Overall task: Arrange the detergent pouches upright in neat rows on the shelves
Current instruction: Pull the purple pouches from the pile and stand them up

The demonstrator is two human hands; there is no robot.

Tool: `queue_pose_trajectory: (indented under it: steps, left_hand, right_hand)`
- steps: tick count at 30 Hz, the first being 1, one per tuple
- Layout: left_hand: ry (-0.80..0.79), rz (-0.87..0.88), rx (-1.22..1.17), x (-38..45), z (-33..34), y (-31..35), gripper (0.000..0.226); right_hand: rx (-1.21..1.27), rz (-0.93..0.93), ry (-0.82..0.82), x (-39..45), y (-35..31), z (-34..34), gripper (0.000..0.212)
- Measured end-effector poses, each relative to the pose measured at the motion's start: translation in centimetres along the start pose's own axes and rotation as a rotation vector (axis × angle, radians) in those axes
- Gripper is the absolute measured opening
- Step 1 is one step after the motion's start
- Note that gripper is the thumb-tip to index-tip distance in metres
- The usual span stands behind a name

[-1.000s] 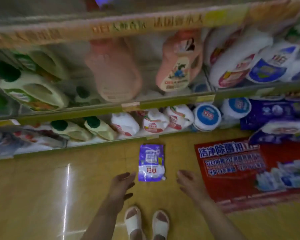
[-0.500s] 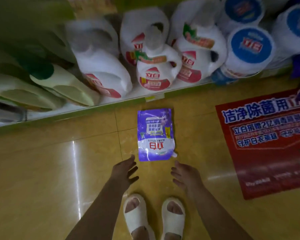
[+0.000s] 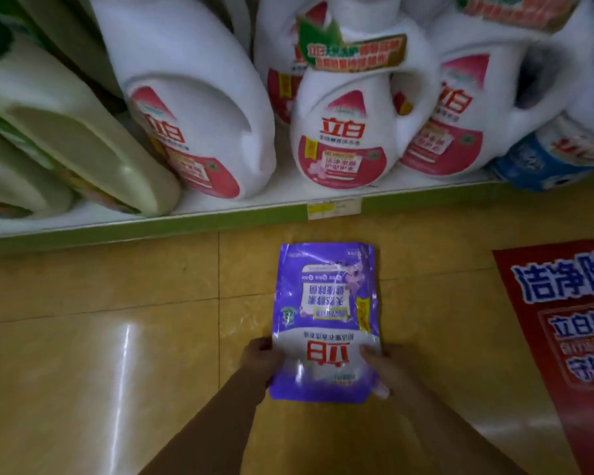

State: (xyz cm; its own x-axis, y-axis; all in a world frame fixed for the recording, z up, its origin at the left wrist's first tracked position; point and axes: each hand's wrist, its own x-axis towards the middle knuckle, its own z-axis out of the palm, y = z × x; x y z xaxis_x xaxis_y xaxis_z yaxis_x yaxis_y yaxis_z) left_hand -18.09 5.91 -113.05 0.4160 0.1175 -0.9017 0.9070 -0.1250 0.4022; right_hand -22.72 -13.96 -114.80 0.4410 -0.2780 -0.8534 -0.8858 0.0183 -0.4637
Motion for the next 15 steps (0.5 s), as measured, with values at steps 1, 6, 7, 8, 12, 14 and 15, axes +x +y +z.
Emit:
queue_pose_trajectory:
  steps: [1, 6, 7, 8, 12, 14, 15]
  left_hand:
    - [0.016, -0.008, 0.029, 0.3, 0.1, -0.1, 0.025]
    - [-0.041, -0.011, 0.172, -0.5, -0.6, 2.5, 0.029]
    - [-0.065, -0.017, 0.208, -1.2, -0.8, 2.9, 0.031]
    - [-0.061, -0.032, 0.221, -2.5, -1.1, 3.3, 0.032]
    - [-0.061, -0.035, 0.08, -9.4, -3.1, 4.0, 0.024]
    - [-0.107, -0.081, -0.204, -14.2, -4.3, 5.0, 0.029]
    - [-0.119, -0.116, -0.289, -16.6, -5.0, 5.1, 0.028]
  right_hand:
    - [-0.017, 0.025, -0.012, 0.0, -0.1, -0.2, 0.032]
    - [-0.071, 0.043, -0.024, -0.7, -2.6, -0.9, 0.031]
    - [-0.079, 0.017, -0.037, -1.3, -3.2, -0.7, 0.024]
    - [-0.089, -0.001, -0.032, -2.4, -4.3, -0.4, 0.019]
    - [-0.162, -0.039, 0.01, -7.9, -8.9, 2.3, 0.033]
    - [-0.147, -0.095, 0.053, -11.4, -11.1, 4.0, 0.038]
    - [-0.166, -0.11, 0.057, -13.7, -12.4, 4.7, 0.037]
